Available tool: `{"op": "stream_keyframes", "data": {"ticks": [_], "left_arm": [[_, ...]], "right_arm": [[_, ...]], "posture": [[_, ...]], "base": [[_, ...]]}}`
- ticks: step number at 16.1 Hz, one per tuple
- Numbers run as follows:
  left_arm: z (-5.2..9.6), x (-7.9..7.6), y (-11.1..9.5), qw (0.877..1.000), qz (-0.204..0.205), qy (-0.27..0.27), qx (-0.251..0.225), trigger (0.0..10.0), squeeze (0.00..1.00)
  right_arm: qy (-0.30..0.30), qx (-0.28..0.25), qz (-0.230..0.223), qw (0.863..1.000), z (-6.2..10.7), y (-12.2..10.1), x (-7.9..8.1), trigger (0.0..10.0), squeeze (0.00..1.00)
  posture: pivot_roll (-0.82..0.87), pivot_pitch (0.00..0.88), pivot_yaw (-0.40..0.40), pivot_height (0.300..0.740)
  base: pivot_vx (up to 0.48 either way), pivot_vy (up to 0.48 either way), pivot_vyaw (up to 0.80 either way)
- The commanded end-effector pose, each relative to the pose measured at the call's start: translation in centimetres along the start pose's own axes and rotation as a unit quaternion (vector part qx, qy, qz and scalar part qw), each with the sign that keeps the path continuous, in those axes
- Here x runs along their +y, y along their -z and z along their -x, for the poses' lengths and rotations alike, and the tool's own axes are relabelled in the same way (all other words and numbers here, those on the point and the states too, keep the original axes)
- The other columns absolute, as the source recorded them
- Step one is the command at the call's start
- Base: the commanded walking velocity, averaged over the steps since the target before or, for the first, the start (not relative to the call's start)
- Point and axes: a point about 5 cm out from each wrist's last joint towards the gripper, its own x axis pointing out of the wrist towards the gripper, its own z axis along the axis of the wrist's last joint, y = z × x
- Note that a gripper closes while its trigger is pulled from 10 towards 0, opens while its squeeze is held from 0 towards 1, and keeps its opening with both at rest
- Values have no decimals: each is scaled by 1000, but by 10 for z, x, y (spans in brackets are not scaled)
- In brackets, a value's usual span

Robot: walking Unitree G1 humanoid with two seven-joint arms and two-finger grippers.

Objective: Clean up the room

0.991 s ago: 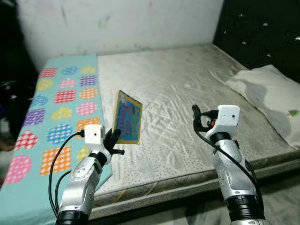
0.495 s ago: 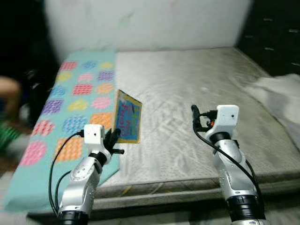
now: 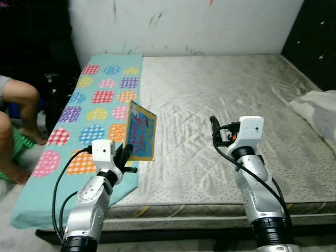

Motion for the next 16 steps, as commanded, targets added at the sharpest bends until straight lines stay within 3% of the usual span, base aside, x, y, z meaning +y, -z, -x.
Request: {"op": "stream_keyframes", "data": {"ticks": [1, 15, 16], "left_arm": [[-3, -3, -11, 1000, -5, 5, -26, 10000, 0], [-6, -1, -13, 999, -6, -3, -33, 10000, 0], [-3, 8, -21, 996, -43, -48, -54, 10000, 0]], "right_arm": [[2, -9, 3, 1000, -2, -4, -2, 10000, 0], [5, -5, -3, 1000, -1, -3, -4, 10000, 0], [6, -4, -3, 1000, 0, -2, -5, 10000, 0]], "posture": [[-116, 0, 11, 740], [-115, 0, 12, 740], [-105, 0, 3, 740]], "base": [[0, -326, 0], [0, -299, 0], [0, 0, 0]]}}
